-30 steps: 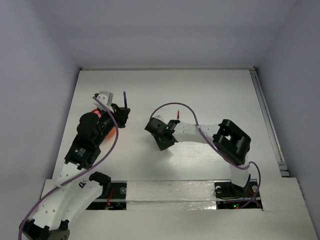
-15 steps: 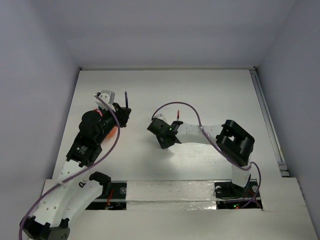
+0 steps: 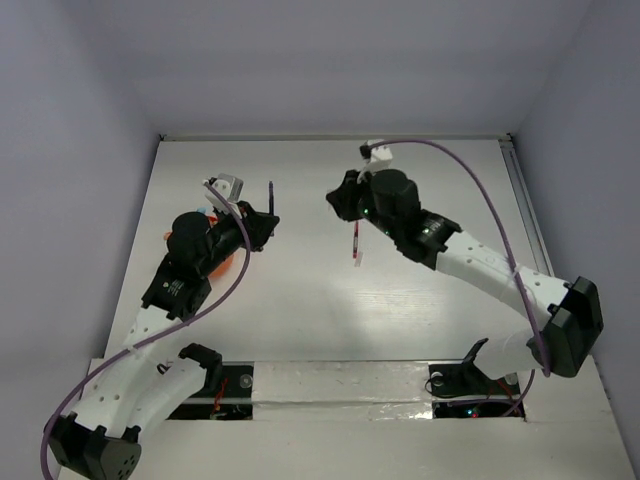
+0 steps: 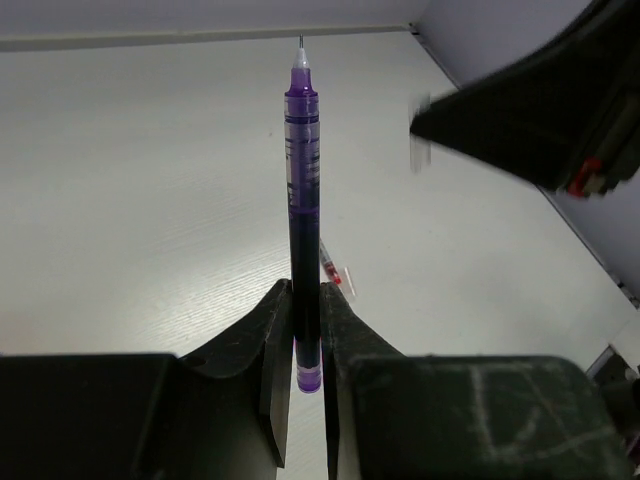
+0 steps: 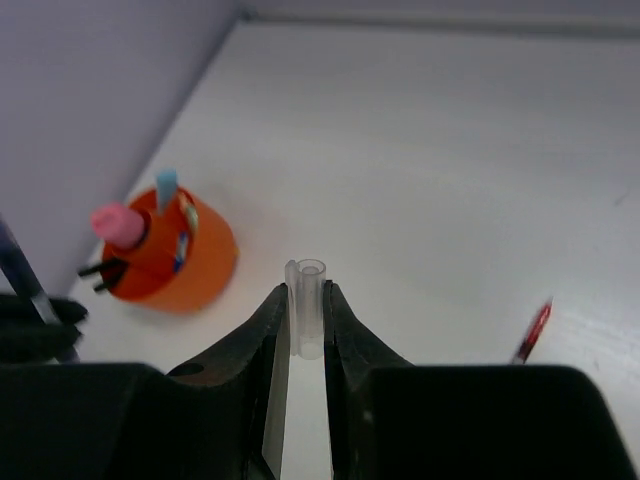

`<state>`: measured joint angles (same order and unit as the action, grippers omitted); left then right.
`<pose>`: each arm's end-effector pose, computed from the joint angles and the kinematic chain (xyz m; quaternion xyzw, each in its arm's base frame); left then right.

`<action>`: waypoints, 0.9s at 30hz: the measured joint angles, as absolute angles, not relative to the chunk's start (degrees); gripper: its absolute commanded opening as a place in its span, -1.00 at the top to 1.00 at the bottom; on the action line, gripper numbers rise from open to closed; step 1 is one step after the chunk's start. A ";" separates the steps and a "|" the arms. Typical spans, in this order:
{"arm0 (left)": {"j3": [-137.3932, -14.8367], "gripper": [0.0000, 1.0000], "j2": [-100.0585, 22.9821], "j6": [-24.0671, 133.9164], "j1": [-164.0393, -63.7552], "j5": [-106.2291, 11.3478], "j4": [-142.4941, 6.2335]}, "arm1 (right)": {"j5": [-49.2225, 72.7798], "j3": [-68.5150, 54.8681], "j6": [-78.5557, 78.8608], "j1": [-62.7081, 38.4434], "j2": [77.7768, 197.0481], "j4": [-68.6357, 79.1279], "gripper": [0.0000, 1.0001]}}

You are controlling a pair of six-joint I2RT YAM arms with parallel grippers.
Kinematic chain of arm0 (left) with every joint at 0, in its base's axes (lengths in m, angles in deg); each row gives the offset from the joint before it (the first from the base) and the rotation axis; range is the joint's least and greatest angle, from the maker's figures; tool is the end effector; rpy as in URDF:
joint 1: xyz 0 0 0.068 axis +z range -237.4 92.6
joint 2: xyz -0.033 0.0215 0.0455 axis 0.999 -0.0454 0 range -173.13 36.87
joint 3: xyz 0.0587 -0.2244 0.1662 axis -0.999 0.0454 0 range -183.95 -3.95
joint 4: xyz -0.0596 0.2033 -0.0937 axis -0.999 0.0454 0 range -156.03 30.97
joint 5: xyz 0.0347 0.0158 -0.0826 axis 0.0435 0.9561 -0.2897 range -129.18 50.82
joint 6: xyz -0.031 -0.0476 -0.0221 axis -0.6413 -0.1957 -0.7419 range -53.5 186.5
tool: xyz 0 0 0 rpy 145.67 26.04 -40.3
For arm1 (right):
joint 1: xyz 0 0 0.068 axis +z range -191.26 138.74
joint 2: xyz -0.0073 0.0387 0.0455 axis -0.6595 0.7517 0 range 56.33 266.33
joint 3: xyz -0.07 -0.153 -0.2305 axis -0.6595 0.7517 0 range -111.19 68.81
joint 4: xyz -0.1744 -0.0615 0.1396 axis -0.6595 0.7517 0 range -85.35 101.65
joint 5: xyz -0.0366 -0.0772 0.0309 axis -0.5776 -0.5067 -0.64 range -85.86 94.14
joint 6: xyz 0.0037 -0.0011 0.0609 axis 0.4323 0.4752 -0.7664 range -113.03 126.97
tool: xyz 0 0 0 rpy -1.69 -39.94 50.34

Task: Sort the stationery into containers
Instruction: Close the pen cap on the pen.

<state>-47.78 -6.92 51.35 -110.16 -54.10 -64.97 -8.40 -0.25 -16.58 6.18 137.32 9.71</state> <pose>0.1347 -0.0693 0.3634 0.1378 0.6997 -0.3134 0.6271 0.2174 0.2221 0.3671 -0.1019 0.7951 0.2719 0.5324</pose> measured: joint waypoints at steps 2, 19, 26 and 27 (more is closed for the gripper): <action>-47.78 1.00 -7.01 50.76 -110.16 -55.74 -66.34 | -7.11 -1.54 -16.74 4.32 135.92 5.93 1.00; -46.69 1.00 -6.20 49.82 -110.16 -61.27 -69.58 | 10.66 -10.89 -26.55 3.08 143.29 -14.03 1.00; -46.69 1.00 -5.92 49.84 -110.14 -61.68 -69.60 | 16.72 -13.08 -29.61 3.08 148.29 -15.97 1.00; -46.69 1.00 -5.92 49.84 -110.07 -61.70 -69.60 | 17.26 -13.36 -29.89 3.08 148.69 -15.97 1.00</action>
<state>-46.69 -5.92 49.84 -110.07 -61.70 -69.60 17.26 -13.36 -29.89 3.08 148.69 -15.97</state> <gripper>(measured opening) 0.087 0.209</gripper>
